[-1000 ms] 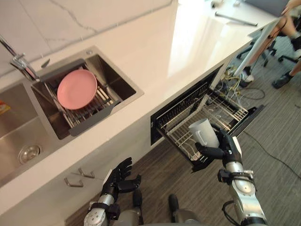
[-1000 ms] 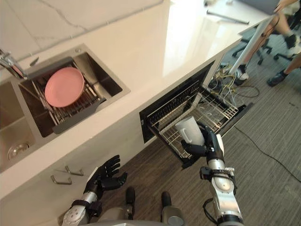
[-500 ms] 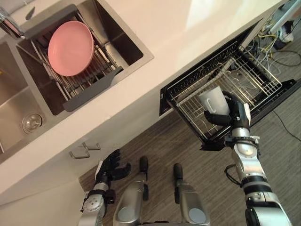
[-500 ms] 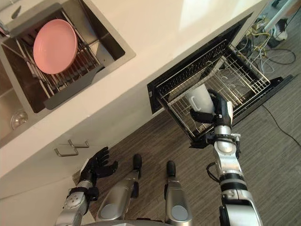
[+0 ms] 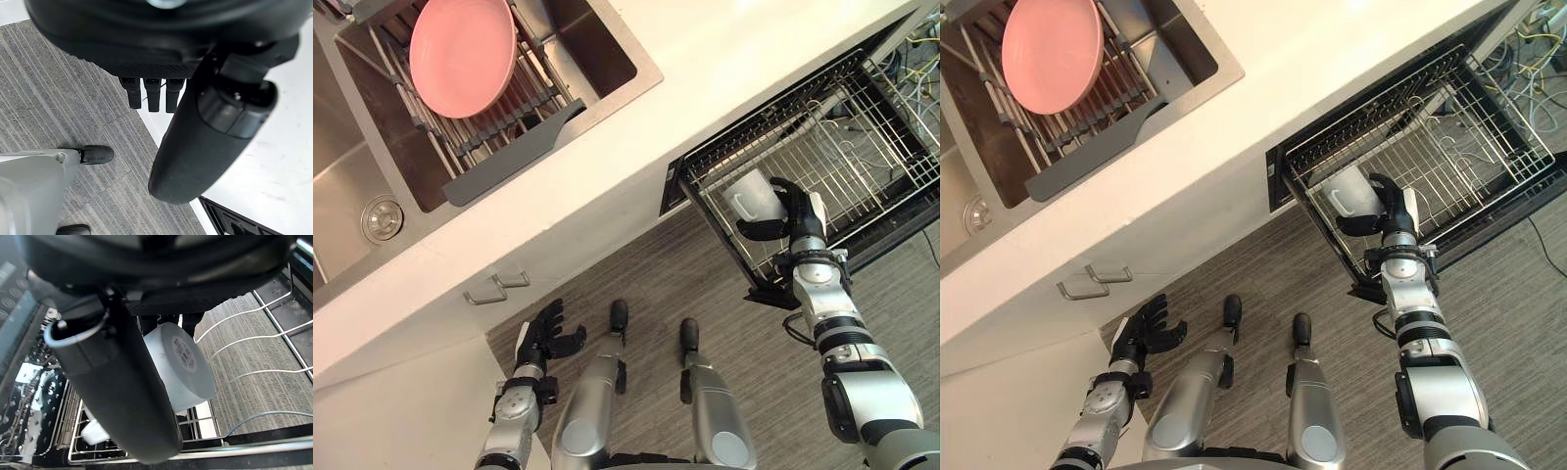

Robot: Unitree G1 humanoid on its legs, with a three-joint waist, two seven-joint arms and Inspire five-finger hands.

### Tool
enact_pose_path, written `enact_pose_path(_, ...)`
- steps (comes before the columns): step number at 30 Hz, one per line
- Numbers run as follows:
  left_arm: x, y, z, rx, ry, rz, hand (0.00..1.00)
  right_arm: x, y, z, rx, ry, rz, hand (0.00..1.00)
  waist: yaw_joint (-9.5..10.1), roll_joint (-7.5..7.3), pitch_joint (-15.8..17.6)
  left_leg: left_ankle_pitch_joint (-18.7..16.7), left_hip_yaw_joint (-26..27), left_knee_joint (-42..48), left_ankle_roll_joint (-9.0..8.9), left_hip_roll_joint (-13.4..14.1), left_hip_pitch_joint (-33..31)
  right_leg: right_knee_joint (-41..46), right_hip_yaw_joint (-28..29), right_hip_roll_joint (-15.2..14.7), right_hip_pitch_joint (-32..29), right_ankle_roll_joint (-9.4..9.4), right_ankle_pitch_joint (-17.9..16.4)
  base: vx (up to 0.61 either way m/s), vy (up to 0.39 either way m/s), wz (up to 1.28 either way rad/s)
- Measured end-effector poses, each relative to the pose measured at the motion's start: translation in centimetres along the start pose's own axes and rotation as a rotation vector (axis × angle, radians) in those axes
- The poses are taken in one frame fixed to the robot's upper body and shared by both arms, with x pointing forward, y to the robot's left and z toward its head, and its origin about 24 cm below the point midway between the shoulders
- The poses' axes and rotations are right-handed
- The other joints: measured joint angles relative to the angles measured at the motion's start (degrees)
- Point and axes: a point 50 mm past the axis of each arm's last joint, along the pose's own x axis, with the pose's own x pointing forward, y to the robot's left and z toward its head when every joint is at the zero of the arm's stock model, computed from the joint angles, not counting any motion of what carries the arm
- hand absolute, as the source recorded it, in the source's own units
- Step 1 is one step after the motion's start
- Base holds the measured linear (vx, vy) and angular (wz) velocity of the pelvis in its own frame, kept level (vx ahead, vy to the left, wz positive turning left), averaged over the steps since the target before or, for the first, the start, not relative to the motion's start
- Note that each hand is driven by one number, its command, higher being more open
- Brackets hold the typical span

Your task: Walk over to the sink, pick up the cup, carry it to the dishwasher, place the cup inside the dishwasher, then close the dishwasher door

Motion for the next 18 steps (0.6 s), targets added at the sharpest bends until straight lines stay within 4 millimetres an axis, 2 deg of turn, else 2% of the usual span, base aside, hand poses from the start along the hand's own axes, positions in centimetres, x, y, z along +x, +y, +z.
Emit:
enact_pose_path(7,0.2,-0.2,0.2,-0.008,-0.009,0.014,0.9,0.5,0.1,1.3,0.06,-0.027,-0.041,0.9,-0.17,0.0,0.0,1.28,-0.34,-2.43,-0.05,0.0,1.5,-0.02,-0.2,0.03,0.47,-0.08,-0.03,0.0,-0.003,0.01)
enact_pose_path(11,0.1,-0.5,0.2,-0.02,-0.008,0.011,0.9,-0.1,0.0,2.3,0.145,-0.091,-0.066,0.9,-0.4,-0.06,0.05,1.89,-0.53,-4.23,-0.16,0.02,3.05,-0.22,-0.27,0.04,1.32,-0.1,-0.06,0.0,-0.004,0.01)
enact_pose_path(16,0.0,-0.8,0.0,-0.039,0.001,0.018,0.9,-3.8,0.0,4.1,0.234,-0.281,-0.069,0.9,-1.49,-0.43,0.05,1.73,-0.73,-5.41,-0.27,0.06,6.42,-0.95,-0.74,0.04,4.66,-0.26,-0.7,0.04,-0.022,0.02)
enact_pose_path(18,-0.1,-0.3,0.0,-0.049,0.001,0.042,0.9,-6.3,0.1,4.2,0.281,-0.35,-0.082,0.9,-2.46,-1.33,-0.43,1.26,-0.99,-5.41,-0.41,0.11,7.36,-0.93,-1.37,0.07,5.82,-0.44,-1.38,0.06,-0.038,0.09)
